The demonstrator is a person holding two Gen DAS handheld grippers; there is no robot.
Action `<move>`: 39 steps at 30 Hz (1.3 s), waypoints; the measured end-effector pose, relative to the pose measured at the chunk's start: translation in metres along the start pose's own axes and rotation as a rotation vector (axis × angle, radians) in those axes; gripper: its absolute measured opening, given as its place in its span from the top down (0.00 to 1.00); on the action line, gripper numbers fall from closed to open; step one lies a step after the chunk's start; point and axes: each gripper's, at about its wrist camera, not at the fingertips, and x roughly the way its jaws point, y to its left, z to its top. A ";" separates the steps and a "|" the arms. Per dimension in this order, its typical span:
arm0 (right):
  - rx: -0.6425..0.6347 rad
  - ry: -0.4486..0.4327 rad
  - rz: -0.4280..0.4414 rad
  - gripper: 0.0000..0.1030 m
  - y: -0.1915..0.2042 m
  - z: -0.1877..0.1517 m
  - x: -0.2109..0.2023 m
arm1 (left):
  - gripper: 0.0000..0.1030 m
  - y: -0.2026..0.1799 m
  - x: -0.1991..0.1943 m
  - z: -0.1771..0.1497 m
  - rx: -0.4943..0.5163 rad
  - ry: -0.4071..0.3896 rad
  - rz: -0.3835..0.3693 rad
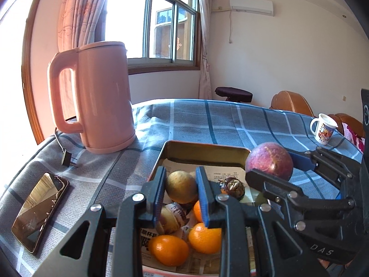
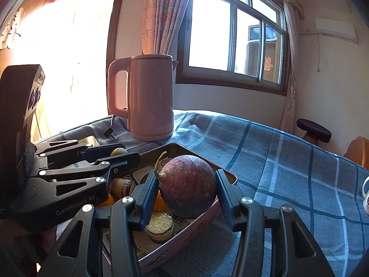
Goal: Organize fruits
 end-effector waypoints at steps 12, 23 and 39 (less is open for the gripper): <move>-0.013 0.122 0.096 0.50 0.011 -0.005 0.027 | 0.72 0.009 0.008 -0.006 0.003 0.067 0.009; -0.033 0.105 0.079 0.34 0.015 -0.005 0.011 | 0.27 0.013 -0.017 0.000 -0.015 0.011 0.043; -0.009 -0.041 -0.040 0.32 0.004 0.009 -0.060 | 0.15 -0.004 -0.061 0.017 0.010 -0.099 0.015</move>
